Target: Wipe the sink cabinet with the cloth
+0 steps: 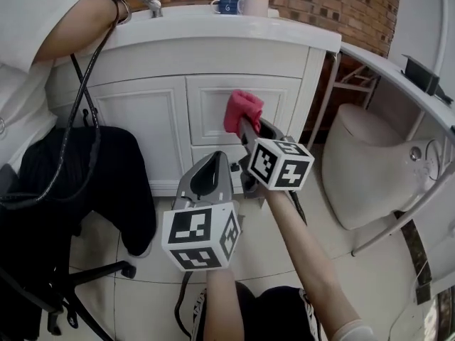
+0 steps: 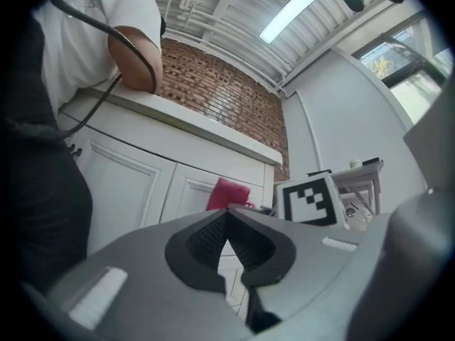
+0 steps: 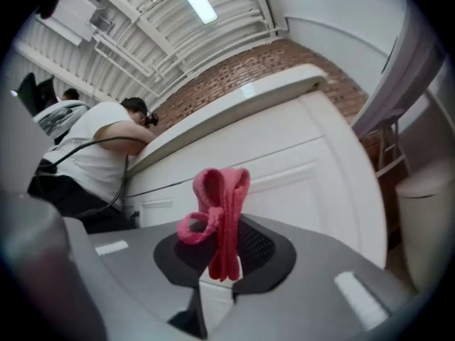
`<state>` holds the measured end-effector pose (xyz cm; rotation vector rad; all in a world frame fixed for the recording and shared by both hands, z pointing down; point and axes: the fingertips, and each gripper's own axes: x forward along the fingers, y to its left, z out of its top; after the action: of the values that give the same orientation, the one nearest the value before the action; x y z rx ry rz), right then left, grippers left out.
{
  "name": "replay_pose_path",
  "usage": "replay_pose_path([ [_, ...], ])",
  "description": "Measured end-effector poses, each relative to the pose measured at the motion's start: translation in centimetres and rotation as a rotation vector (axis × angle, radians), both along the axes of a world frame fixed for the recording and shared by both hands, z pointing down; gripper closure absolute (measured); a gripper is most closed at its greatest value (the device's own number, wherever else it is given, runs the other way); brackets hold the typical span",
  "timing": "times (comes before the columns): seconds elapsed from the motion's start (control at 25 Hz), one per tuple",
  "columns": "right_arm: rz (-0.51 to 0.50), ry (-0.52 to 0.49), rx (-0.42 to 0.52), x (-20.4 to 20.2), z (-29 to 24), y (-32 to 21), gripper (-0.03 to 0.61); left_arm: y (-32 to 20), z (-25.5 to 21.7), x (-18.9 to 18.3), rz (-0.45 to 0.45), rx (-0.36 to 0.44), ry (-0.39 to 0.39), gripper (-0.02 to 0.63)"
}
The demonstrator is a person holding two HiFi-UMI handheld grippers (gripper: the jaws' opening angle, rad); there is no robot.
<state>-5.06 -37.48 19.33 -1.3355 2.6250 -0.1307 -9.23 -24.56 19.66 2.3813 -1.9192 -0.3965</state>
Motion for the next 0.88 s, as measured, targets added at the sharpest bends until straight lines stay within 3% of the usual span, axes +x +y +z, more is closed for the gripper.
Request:
replay_pose_path([
  [0.16,-0.165,0.118,-0.030,-9.7,3.4,0.2,0.525,0.6,0.0,-2.3,-0.068,0.013,0.006,0.604],
  [0.28,-0.151,0.167,-0.041,-12.1,4.7,-0.9,0.525,0.9,0.4,-4.0,-0.099,0.004,0.007,0.603],
  [0.36,-0.079,0.173,-0.031,-10.8,4.7,-1.8,0.525,1.0,0.8,-5.1,-0.113,-0.012,0.007,0.603],
  [0.52,0.109,0.097,-0.035,-4.0,3.8,-3.2,0.526,1.2,1.2,-6.6,-0.131,-0.023,0.019,0.603],
  [0.72,0.129,0.186,-0.003,0.6,3.5,-3.6,0.525,0.5,1.4,-4.2,-0.083,-0.028,0.007,0.603],
  [0.88,0.248,0.175,-0.048,6.5,3.9,-6.2,0.526,0.0,1.5,-2.3,-0.048,-0.034,-0.015,0.603],
])
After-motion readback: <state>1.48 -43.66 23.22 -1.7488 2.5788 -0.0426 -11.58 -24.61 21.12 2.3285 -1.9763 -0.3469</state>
